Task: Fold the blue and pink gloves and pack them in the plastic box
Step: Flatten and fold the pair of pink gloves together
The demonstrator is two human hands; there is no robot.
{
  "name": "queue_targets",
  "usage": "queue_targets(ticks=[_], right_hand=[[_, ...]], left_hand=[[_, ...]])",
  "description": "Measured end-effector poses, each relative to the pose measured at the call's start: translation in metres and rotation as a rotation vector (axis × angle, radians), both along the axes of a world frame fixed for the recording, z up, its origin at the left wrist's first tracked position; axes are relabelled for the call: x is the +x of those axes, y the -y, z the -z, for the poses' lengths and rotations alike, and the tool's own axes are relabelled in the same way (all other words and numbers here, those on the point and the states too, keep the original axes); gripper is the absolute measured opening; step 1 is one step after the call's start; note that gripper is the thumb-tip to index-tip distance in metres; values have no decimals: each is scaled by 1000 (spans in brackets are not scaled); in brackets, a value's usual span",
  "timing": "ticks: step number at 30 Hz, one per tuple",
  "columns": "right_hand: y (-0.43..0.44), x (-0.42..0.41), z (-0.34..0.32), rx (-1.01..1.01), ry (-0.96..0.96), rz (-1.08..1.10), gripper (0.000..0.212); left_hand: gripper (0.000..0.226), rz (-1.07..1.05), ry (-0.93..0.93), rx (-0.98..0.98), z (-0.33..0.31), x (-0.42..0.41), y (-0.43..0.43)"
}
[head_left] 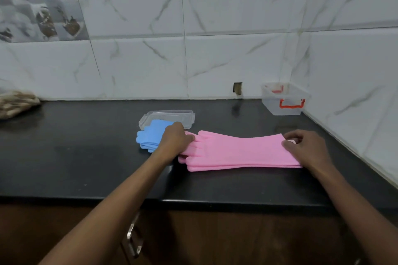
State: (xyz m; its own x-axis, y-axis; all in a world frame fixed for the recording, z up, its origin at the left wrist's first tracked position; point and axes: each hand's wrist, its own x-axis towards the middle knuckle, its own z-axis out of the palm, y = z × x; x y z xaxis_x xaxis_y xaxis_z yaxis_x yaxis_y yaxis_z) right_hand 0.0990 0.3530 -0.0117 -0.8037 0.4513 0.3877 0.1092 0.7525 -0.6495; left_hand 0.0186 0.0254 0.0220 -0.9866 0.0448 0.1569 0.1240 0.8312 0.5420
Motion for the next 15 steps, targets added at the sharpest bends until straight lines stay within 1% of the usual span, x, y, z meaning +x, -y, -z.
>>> queue_targets(ticks=[2,4,5,6,7,9,11,13,15], right_hand=[[0,2,-1,47,17,13,29],[1,2,0,77,56,7,30],[2,2,0,90,75,2,30],[4,1,0,106,93,1,30],[6,1,0,119,111,7,31],[9,3,0,139,145,47,31],[12,7,-1,168,188,128,32],[15,13,-1,173,192,216,27],[17,19,-3,118,150,273,20]], left_hand=[[39,-20,-59,-102,0,9,-2],[36,-46,-152,-290,2,21,-4],[35,-27,-220,-373,3,26,-5],[35,41,-287,-398,4,30,-8],[36,162,-327,-369,5,33,-11],[42,487,-320,-298,8,40,-20],[51,727,-315,-371,13,46,-36],[54,809,-359,-438,22,51,-54],[45,831,-415,-487,27,56,-74]])
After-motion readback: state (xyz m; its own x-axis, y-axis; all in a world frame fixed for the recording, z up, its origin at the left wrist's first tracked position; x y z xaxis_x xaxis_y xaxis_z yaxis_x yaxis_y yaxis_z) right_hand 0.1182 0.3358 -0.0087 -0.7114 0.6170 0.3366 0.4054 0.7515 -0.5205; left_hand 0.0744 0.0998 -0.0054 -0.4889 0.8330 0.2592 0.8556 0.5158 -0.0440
